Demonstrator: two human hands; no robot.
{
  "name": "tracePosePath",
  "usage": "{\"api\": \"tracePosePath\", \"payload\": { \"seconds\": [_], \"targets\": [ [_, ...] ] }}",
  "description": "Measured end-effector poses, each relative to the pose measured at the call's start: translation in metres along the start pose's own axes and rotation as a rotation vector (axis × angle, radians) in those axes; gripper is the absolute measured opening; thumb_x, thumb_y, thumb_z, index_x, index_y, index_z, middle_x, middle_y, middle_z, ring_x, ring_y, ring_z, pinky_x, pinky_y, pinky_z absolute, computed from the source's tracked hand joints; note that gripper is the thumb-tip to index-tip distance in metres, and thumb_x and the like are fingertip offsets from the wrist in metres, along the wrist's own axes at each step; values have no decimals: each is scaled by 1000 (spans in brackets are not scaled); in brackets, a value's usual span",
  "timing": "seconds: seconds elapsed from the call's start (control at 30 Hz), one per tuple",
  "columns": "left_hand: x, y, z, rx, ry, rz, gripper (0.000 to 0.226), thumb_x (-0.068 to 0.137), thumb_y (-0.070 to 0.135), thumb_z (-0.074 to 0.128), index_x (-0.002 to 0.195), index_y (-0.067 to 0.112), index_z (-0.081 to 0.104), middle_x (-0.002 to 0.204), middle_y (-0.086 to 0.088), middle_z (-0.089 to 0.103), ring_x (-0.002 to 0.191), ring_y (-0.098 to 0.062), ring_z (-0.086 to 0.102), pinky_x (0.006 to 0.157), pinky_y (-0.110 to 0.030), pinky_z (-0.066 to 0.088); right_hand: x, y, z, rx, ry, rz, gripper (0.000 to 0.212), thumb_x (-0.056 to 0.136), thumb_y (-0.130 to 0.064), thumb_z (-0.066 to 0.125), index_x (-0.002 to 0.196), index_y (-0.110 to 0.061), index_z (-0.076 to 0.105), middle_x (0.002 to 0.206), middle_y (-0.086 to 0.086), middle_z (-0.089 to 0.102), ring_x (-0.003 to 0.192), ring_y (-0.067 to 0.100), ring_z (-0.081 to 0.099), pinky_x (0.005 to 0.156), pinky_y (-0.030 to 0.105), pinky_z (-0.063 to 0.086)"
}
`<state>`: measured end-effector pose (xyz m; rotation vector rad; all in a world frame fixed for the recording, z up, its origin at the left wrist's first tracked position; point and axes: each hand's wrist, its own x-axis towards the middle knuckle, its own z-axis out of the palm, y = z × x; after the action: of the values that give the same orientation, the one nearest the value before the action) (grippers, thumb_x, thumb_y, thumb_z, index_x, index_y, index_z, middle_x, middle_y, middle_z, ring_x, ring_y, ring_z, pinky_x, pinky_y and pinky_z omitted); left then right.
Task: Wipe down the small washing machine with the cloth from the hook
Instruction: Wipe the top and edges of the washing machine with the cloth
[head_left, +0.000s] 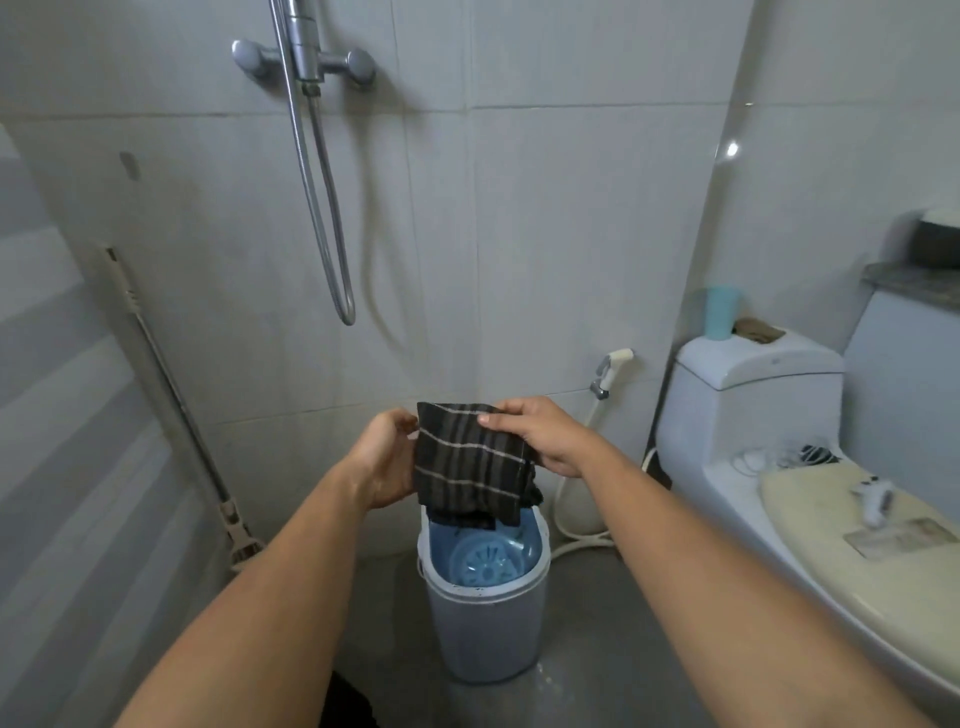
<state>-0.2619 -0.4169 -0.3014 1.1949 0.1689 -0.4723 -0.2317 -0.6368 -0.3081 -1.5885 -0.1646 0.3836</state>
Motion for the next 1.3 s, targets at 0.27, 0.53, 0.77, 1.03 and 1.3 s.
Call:
{"api": "tracePosePath", "payload": {
  "seconds": [0.27, 0.53, 0.77, 1.03, 1.3],
  "targets": [
    [-14, -13, 37, 371, 9, 230, 91, 82, -8, 57, 149, 42, 20, 114, -24, 65, 82, -29, 67, 58, -36, 55, -19, -9, -12, -196, 183, -106, 24, 92, -13, 73, 116, -17, 74, 110, 14, 76, 97, 27, 75, 88, 36, 61],
    [-38, 2, 47, 296, 107, 304, 75, 86, -3, 62, 146, 32, 35, 99, -18, 69, 82, -26, 70, 61, -33, 57, -55, -18, -5, -328, -98, 2, 29, 78, -25, 86, 104, -14, 80, 97, 14, 79, 88, 25, 77, 80, 31, 60],
    [-58, -22, 50, 591, 585, 297, 36, 81, 34, 66, 110, 15, 58, 101, -11, 69, 87, -26, 69, 78, -42, 61, -64, -2, 5, -375, 141, -96, 26, 84, -27, 81, 107, -16, 75, 97, 4, 79, 88, 19, 75, 82, 29, 58],
    [-44, -64, 60, 1, 351, 197, 21, 96, 17, 49, 102, 5, 66, 93, -12, 72, 96, -31, 70, 89, -45, 57, -63, 27, 38, -250, 123, -143, 35, 99, -46, 60, 101, -16, 77, 89, 2, 79, 82, 13, 76, 77, 24, 59],
    [17, -85, 20, -207, 408, 184, 24, 96, 7, 44, 106, 9, 65, 92, -13, 74, 85, -28, 71, 75, -43, 59, 7, 89, 56, -117, 259, -110, 29, 93, -31, 71, 122, -28, 68, 107, 8, 76, 95, 22, 75, 91, 45, 60]
  ]
}}
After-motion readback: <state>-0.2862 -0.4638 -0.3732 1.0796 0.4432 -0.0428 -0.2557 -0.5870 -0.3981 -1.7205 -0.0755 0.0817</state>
